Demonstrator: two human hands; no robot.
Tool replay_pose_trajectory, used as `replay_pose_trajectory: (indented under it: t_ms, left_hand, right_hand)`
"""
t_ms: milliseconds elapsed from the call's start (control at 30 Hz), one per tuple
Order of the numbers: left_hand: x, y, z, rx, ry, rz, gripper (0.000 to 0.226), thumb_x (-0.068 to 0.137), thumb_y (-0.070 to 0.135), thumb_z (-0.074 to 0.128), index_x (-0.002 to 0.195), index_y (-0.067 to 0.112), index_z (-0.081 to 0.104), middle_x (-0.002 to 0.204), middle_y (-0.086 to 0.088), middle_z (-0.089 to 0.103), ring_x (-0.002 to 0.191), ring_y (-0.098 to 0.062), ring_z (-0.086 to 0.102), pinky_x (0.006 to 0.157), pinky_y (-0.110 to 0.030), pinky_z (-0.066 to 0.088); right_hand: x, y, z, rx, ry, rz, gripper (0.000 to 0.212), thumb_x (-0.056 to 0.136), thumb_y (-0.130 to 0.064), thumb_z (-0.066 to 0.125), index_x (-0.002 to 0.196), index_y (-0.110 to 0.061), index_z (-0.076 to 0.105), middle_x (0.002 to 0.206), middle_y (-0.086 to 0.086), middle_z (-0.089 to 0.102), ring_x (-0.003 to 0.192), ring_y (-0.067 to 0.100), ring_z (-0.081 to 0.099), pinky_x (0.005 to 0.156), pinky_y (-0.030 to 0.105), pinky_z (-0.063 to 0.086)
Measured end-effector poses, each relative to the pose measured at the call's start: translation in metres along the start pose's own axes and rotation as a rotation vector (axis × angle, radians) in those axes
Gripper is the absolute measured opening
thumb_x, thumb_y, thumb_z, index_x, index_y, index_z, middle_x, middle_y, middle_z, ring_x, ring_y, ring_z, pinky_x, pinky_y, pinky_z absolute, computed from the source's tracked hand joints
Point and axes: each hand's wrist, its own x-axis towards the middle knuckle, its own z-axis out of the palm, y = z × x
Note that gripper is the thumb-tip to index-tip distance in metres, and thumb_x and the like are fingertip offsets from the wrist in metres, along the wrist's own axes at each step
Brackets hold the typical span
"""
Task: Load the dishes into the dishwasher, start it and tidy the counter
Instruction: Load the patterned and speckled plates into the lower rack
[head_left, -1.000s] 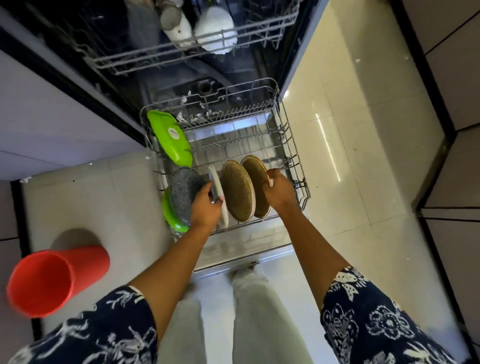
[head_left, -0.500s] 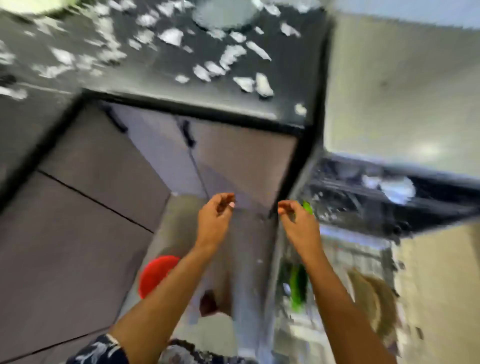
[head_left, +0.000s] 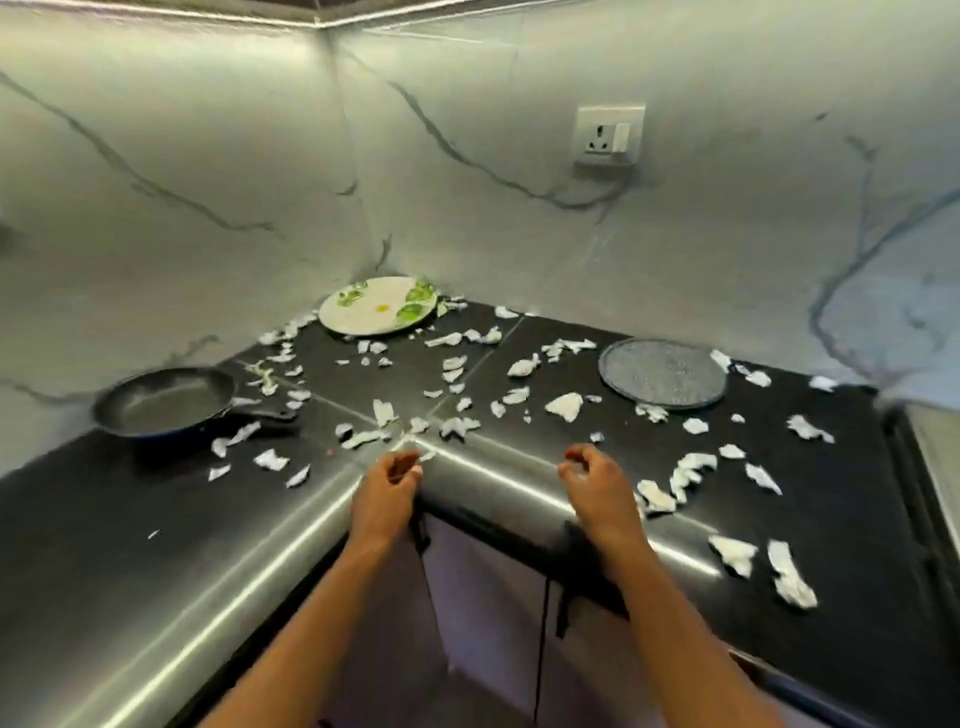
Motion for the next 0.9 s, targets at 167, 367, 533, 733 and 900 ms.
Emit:
replay_pose_trajectory:
  t_ms: [167,367,533,733,900]
  left_hand:
    - [0.066,0.021,0.071,-0.051,-0.124,0.034,0.022,0.09,0.005,0.058,0.112,0.009,0.063,0.098,-0.003,0.064,0.095,-0.018,0.06,0.069,-0.008,0.044]
    - [0.153,0.074,0.227,-0.147,-0.423,-0.048,0.033,0.092,0.006,0.057,0.125,0.004,0.056,0.121,-0.014,0.061,0.106,-0.017,0.057,0.087,-0.022,0.04]
    - [0.195,0.105,0.314,-0.047,-0.562,-0.12,0.055,0.092,0.014,0.057,0.143,0.007,0.036,0.142,-0.013,0.045,0.128,-0.027,0.045,0.102,-0.03,0.035]
    - [0.213,0.106,0.363,0.244,-0.612,-0.124,0.067,0.091,0.022,0.054,0.15,0.015,0.022,0.149,-0.02,0.03,0.137,-0.036,0.028,0.113,-0.039,0.025]
    - [0.227,0.1,0.363,0.037,-0.506,-0.243,0.065,0.087,0.01,0.052,0.147,0.016,0.027,0.143,-0.019,0.038,0.126,-0.036,0.042,0.107,-0.044,0.036]
  right_hand:
    - [0.101,0.033,-0.024,-0.054,0.107,0.163,0.034,0.086,-0.017,0.06,0.118,-0.006,0.058,0.122,0.017,0.059,0.114,0.032,0.053,0.094,0.034,0.04]
    - [0.197,0.092,-0.075,-0.256,0.236,0.356,0.038,0.086,-0.018,0.058,0.122,-0.005,0.054,0.126,0.022,0.053,0.119,0.038,0.045,0.101,0.036,0.032]
    - [0.244,0.127,-0.105,-0.282,0.199,0.558,0.049,0.088,-0.025,0.053,0.13,-0.004,0.042,0.134,0.021,0.047,0.125,0.039,0.04,0.1,0.038,0.033]
    - [0.268,0.13,-0.104,-0.249,0.169,0.62,0.054,0.089,-0.02,0.05,0.138,-0.004,0.031,0.134,0.02,0.047,0.125,0.039,0.038,0.093,0.038,0.038]
    - [0.269,0.136,-0.11,0.054,0.47,0.625,0.041,0.085,-0.01,0.052,0.126,-0.007,0.051,0.124,0.022,0.053,0.107,0.038,0.055,0.089,0.042,0.047]
